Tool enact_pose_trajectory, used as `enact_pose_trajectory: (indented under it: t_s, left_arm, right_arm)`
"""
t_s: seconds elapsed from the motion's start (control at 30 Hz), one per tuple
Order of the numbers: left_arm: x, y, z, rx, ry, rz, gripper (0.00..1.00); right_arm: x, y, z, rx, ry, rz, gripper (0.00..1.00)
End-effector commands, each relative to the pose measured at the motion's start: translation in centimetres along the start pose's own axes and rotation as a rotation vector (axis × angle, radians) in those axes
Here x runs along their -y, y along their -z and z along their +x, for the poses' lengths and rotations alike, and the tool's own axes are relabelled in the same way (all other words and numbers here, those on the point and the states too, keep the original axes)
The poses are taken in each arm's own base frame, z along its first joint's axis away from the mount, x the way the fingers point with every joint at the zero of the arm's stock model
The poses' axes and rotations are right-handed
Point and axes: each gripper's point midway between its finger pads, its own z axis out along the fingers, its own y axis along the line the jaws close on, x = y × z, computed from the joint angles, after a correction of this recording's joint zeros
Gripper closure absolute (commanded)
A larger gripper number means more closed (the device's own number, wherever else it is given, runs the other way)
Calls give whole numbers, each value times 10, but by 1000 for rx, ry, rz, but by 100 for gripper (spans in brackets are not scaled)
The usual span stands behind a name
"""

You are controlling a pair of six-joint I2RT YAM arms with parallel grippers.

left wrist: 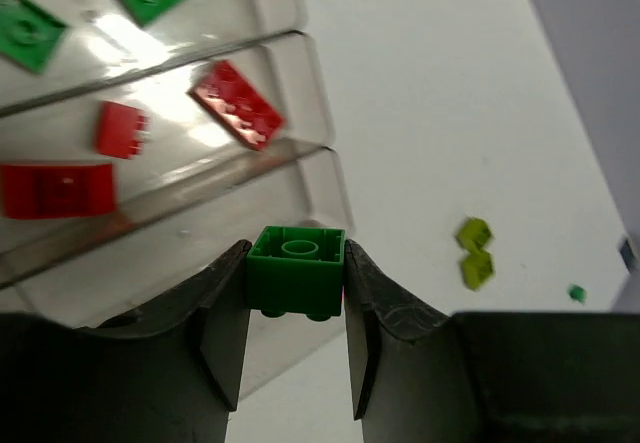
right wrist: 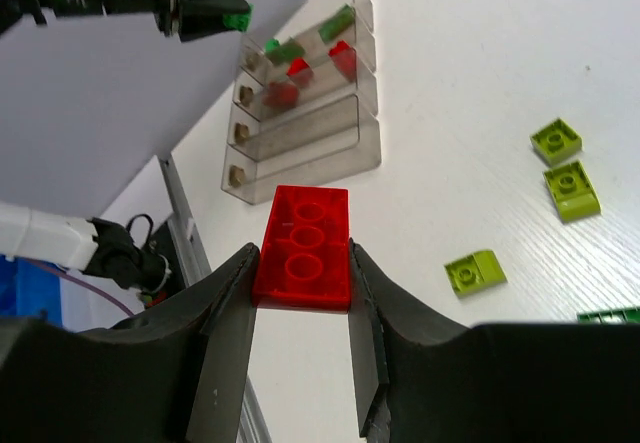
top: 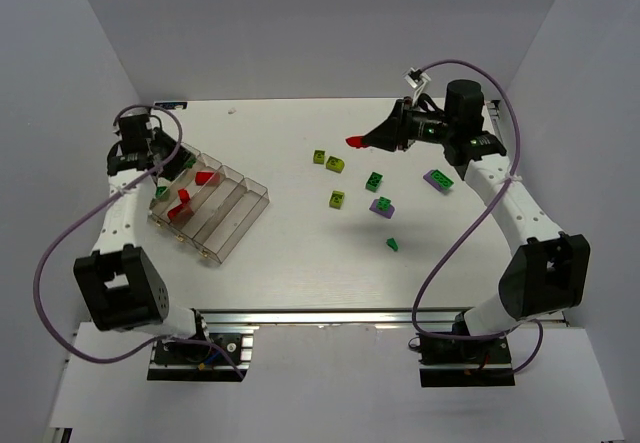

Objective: Sort the legos into containers by color

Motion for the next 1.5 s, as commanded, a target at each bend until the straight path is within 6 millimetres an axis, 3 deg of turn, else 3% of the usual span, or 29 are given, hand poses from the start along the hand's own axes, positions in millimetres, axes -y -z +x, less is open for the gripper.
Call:
enact_pose_trajectory:
  t_s: [0.0, 0.03, 0.07, 0.27, 0.43, 0.53, 0.73, 0.87, 0.93, 0.97, 1.1, 1.27, 1.33, 1.37, 1.4, 1.43, 1.47]
  left_arm:
    - [-42, -4, -16, -19, -3, -171, 100]
    - [-43, -6, -31, -1, 6, -176, 100]
    - [-51, -18, -32, -17, 11, -206, 100]
    - [-61, -43, -66, 31, -21, -277, 100]
    - [-79, -69, -72, 26, -40, -350, 100]
    - [-86, -79, -75, 28, -50, -381, 95]
    - [-92, -95, -73, 9, -44, -396, 80]
    - [-96, -99, -74, 15, -47, -408, 56]
    - [-95, -100, -75, 11, -51, -409, 39]
    - [-96, -99, -75, 9, -50, -414, 37]
    - [-85, -92, -81, 29, -52, -381, 25]
    - [-67, -71, -85, 48, -52, -313, 24]
    - [-47, -52, -85, 60, -40, -227, 29]
    - [-45, -53, -71, 38, -28, -177, 33]
    - [-28, -48, -58, -5, -17, -76, 36]
    - [-10, -31, -54, -2, 15, 11, 39]
    - [7, -27, -49, 1, 27, 109, 42]
  right_arm:
    - [2, 11, 8, -19, 135, 42, 100]
    - [3, 12, 11, -24, 139, 48, 100]
    - [4, 12, 14, -30, 151, 49, 100]
    - [11, 13, 28, -50, 164, 57, 100]
    - [17, 12, 38, -65, 160, 57, 100]
    - [17, 13, 37, -63, 179, 61, 100]
    - [20, 11, 38, -68, 192, 58, 100]
    - [22, 10, 38, -73, 199, 57, 100]
    - [22, 10, 38, -81, 202, 57, 100]
    - [23, 9, 38, -83, 213, 57, 100]
    - [22, 7, 42, -103, 216, 44, 100]
    - [16, 2, 47, -123, 260, 4, 100]
    - [8, -2, 50, -133, 302, -41, 100]
    - [4, -3, 51, -131, 324, -67, 100]
    - [-2, -5, 56, -137, 347, -98, 100]
    - [-9, -6, 57, -133, 396, -141, 100]
    - [-15, -7, 59, -130, 431, -175, 100]
